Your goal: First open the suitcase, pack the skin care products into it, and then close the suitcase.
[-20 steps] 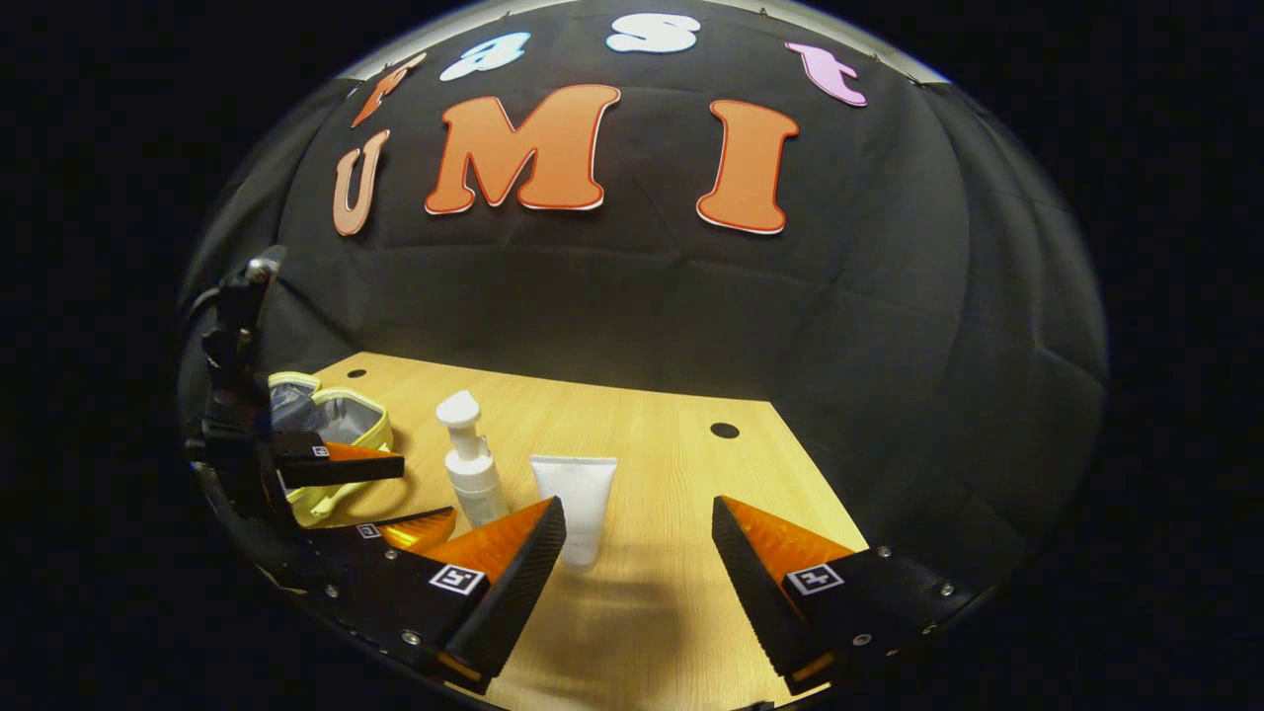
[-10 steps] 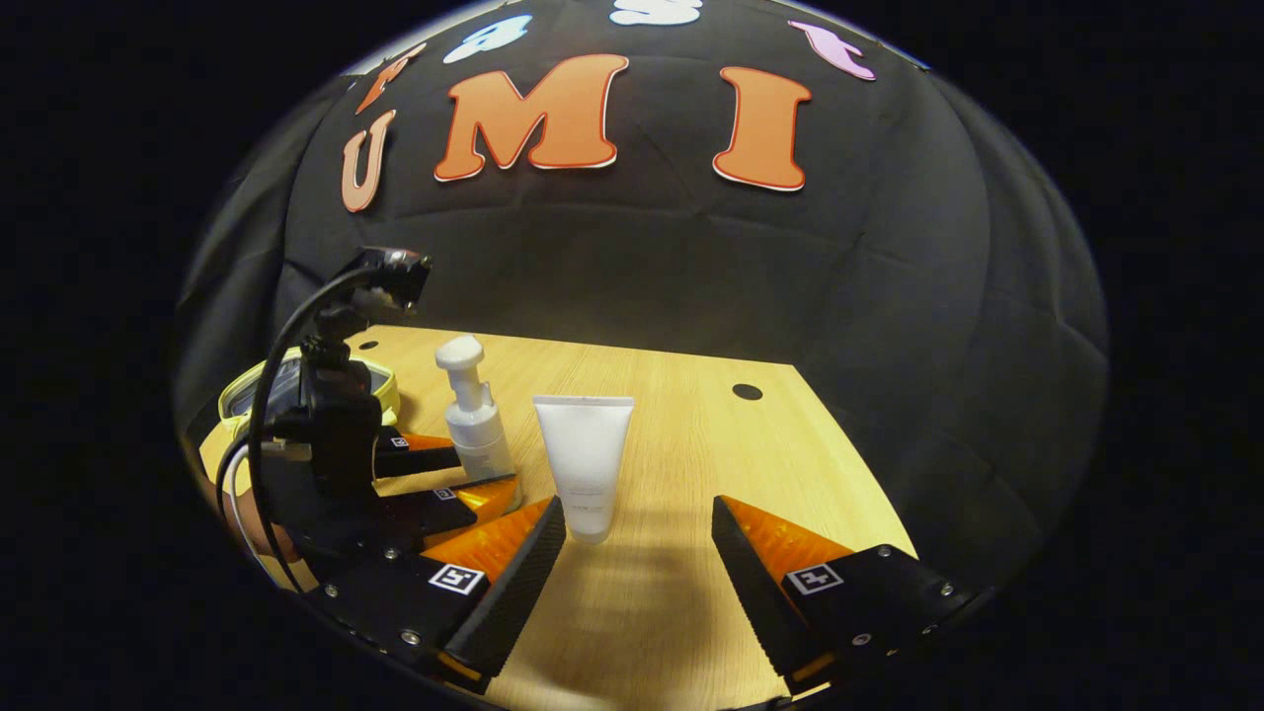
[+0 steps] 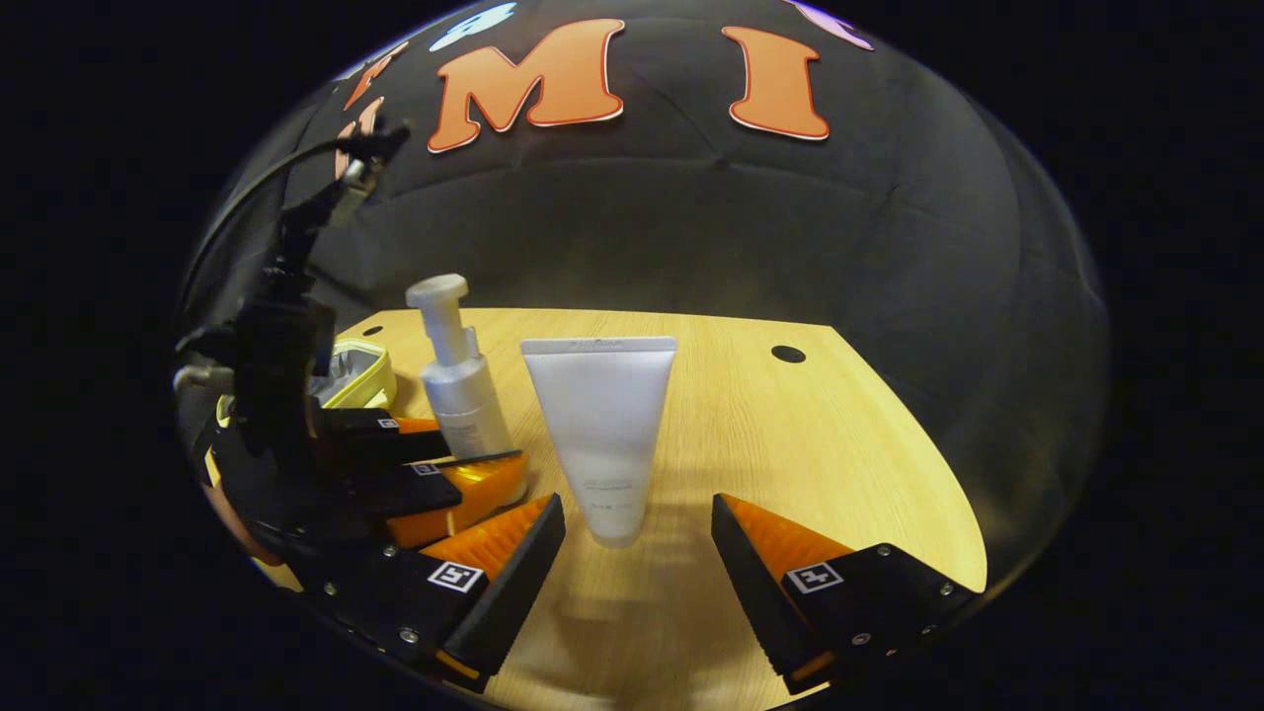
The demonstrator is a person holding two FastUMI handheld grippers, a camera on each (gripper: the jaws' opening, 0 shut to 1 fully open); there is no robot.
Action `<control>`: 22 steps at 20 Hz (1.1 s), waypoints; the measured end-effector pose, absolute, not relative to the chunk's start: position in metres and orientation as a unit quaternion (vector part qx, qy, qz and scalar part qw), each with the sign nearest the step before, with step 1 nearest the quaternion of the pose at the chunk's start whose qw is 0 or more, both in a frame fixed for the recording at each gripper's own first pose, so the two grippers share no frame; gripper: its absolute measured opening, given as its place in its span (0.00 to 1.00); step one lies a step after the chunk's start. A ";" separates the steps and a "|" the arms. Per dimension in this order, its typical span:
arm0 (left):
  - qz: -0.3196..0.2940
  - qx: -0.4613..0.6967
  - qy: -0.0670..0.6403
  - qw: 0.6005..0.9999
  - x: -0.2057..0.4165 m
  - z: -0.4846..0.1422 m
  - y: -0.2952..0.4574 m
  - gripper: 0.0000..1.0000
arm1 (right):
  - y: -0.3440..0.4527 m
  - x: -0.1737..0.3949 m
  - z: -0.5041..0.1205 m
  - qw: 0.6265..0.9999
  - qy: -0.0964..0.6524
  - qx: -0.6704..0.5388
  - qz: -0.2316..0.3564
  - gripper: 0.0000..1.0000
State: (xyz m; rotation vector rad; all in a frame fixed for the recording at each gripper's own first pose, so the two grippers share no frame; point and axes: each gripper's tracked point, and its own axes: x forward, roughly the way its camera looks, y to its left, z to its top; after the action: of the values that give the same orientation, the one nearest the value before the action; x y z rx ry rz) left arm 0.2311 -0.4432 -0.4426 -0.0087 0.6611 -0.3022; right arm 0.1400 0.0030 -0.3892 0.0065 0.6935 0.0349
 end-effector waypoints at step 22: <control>0.019 0.034 0.316 0.948 0.145 -0.307 -0.272 0.61 | 0.031 0.158 -0.436 0.926 0.367 0.068 0.048 0.53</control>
State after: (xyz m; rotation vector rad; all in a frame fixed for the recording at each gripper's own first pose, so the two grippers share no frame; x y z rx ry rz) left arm 0.1453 -0.2722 -0.3068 0.0687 0.6426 0.0389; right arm 0.1579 0.0314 -0.4361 0.1398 0.7529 0.0988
